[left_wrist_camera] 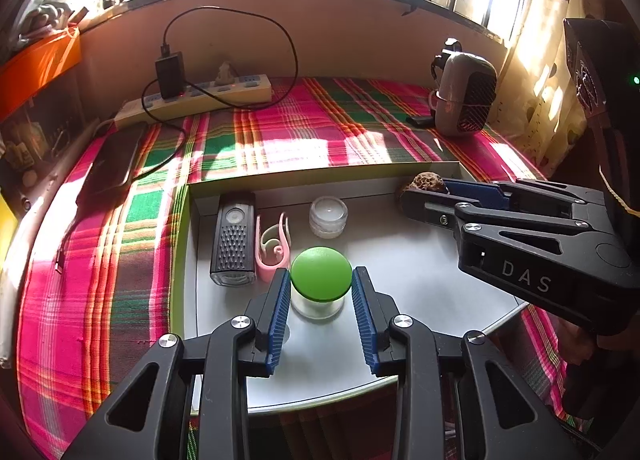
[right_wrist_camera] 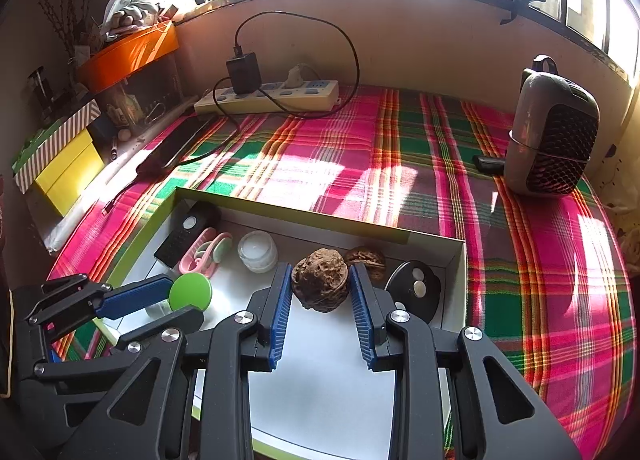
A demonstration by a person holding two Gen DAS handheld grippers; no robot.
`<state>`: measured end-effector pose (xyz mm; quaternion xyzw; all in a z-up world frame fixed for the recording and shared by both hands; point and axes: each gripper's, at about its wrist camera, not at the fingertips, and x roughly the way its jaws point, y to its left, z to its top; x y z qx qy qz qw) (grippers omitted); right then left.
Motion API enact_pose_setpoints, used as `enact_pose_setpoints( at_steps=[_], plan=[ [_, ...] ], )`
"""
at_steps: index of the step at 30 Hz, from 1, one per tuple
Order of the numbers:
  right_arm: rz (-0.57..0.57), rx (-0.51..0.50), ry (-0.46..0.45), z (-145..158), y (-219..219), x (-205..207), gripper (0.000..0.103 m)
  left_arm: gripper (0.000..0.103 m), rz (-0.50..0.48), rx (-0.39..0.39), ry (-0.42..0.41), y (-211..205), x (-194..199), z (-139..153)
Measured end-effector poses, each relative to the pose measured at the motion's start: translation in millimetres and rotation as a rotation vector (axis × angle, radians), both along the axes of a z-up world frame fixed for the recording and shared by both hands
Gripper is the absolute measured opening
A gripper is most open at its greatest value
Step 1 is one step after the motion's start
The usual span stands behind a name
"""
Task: Organize objects
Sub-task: 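Lower the walnut into the box and open the right tool while the left tool sets the green container down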
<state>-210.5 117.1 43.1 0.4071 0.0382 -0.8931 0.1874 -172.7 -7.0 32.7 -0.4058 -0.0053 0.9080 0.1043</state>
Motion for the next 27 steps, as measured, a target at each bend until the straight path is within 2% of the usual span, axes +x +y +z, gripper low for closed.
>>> enact_pose_setpoints(
  at_steps=[10, 27],
  plan=[
    [0.045, 0.029, -0.031, -9, -14, -19, 0.031, 0.030, 0.004, 0.002, 0.015, -1, -10, -2],
    [0.070, 0.088, -0.068, -23, -29, -34, 0.031, 0.030, -0.004, 0.022, -0.020, -2, -17, -13]
  ],
)
